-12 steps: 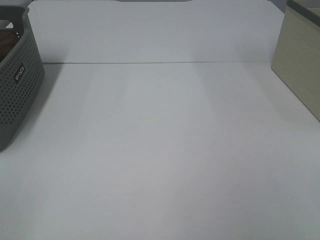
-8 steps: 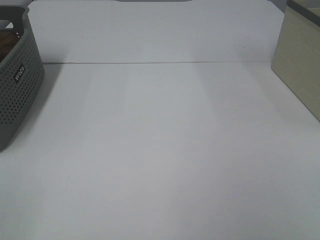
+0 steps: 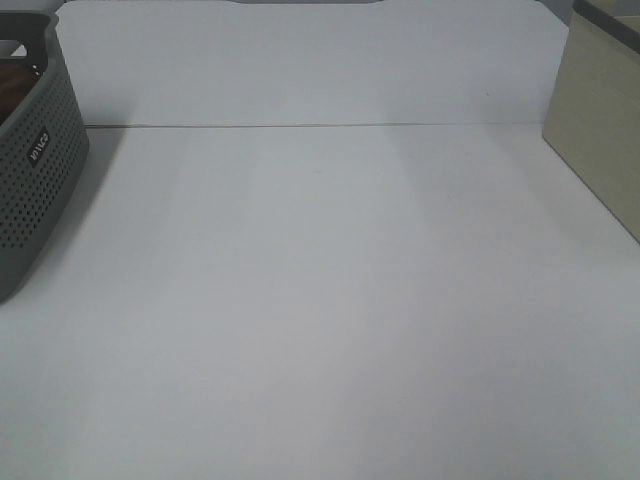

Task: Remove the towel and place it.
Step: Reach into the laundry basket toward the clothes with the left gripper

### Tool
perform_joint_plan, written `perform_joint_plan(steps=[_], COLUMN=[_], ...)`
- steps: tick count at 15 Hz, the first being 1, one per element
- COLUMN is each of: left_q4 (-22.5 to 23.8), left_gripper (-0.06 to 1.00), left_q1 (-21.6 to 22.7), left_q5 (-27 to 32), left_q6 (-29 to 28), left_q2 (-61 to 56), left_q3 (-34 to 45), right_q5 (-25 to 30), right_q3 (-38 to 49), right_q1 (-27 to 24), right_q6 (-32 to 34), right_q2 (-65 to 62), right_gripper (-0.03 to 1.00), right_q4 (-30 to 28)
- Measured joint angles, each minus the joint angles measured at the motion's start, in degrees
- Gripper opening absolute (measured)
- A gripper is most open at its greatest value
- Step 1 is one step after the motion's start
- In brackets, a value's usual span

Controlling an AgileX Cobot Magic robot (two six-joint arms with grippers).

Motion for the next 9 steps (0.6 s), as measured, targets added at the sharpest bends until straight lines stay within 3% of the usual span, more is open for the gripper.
perform_joint_plan(steps=[9], left_q4=[0.00], left_gripper=[0.99], left_q1=[0.00], left_q5=[0.00], left_q6=[0.00], left_q2=[0.00], left_q3=[0.00], right_q5=[0.00], right_q3=[0.00], right_q1=[0.00], right_q6=[0.00], right_q2=[0.00], right_gripper=[0.73], right_q4=[0.00])
